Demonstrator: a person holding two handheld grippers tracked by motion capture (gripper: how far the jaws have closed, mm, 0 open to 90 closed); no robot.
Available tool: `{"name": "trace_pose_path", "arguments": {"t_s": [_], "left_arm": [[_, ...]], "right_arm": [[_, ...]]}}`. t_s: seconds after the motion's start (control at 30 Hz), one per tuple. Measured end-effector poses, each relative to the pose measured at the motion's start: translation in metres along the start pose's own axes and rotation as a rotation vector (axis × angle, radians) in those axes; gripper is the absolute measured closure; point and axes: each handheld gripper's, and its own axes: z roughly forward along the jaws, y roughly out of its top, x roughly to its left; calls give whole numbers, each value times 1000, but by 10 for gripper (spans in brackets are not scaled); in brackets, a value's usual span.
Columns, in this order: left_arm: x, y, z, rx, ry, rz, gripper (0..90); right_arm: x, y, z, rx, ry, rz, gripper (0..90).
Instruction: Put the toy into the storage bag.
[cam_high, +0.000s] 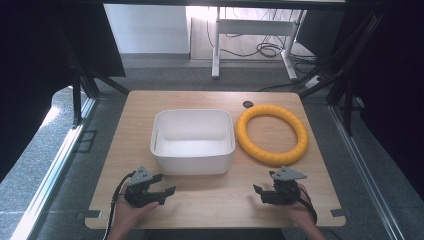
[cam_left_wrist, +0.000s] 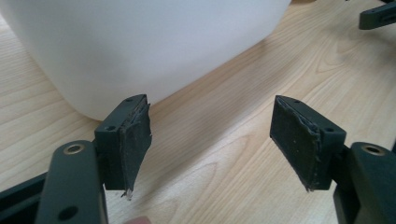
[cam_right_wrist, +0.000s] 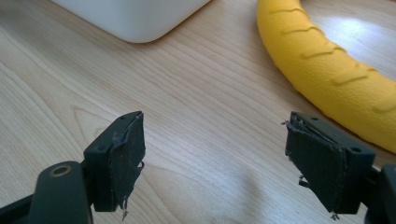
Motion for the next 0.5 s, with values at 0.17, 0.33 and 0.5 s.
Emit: {"name": "trace_pose_path", "arguments": {"t_s": [0.17,0.33,0.5], "left_arm": [[0,-1,1,5,-4,0,291],[-2,2,-2,-8,-8,7,290],[-1,2,-3,-5,-2,0,290]], "right_arm": [[3,2,-3,-27,31,-31,216],[0,8,-12,-40,54,-25,213],[-15,22,-13,-24,28,-67,205]]}}
